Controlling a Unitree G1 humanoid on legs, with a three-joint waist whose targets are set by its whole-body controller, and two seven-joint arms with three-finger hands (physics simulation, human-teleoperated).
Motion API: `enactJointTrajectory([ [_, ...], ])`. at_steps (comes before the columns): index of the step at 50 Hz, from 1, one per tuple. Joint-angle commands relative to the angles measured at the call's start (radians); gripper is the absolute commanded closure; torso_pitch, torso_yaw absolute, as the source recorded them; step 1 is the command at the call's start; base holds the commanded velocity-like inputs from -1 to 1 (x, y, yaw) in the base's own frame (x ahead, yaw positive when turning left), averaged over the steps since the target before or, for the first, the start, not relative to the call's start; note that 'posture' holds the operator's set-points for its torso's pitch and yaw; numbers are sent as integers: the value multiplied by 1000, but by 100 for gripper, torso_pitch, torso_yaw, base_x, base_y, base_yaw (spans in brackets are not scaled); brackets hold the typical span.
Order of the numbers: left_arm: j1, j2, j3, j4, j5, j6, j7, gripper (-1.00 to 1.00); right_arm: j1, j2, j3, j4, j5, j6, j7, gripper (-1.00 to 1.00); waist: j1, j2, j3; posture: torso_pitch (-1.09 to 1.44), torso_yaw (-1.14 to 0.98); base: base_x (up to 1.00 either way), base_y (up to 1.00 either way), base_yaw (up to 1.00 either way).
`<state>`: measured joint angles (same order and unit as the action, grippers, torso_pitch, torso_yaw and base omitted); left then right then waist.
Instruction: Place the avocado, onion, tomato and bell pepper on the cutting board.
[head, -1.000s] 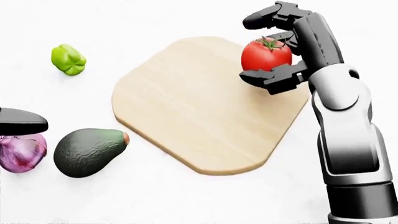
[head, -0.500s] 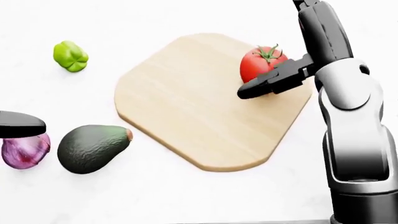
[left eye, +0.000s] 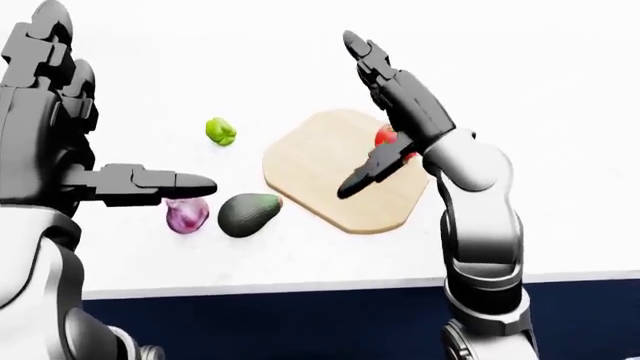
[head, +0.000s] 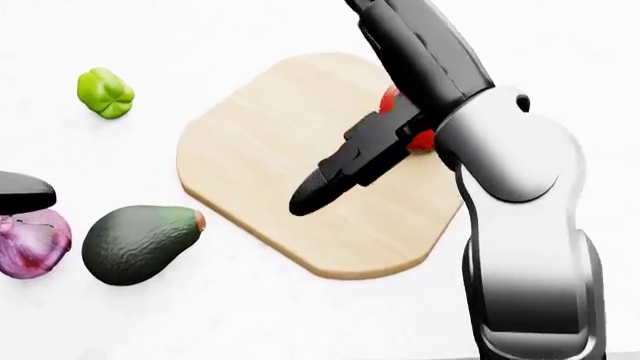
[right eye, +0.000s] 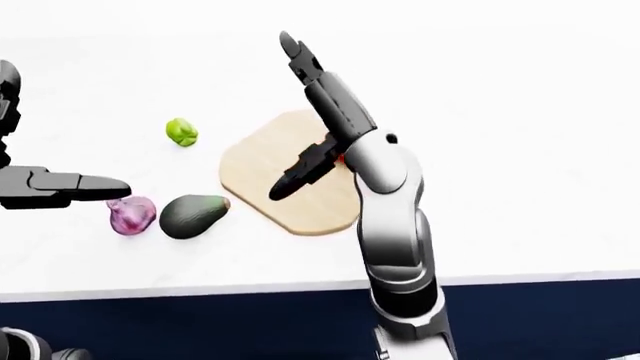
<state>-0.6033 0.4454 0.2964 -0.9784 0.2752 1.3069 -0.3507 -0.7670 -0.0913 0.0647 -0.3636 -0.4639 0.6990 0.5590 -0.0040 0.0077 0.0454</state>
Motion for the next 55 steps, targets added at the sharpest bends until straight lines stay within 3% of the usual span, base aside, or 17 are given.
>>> enactJointTrajectory([
  [1,-20,14,6,-14,-4,-21,10,-100,-31,23,18,-10,-26,-49,20,-100,2,5,-22,0,3,0,0,0],
  [12,-1,18,14,-23,-23,-22,28,-100,-38,118,61,2,-130,-73,113,-100,26,13,-23,0,8,0,0,0],
  [33,-1,21,27,-26,-48,-10,44,-100,28,184,94,-47,-256,-109,245,-100,93,14,-28,0,19,0,0,0],
  [55,13,12,21,-19,-66,-31,69,-100,64,220,123,-61,-293,-124,295,-100,234,17,-45,0,30,0,0,0],
])
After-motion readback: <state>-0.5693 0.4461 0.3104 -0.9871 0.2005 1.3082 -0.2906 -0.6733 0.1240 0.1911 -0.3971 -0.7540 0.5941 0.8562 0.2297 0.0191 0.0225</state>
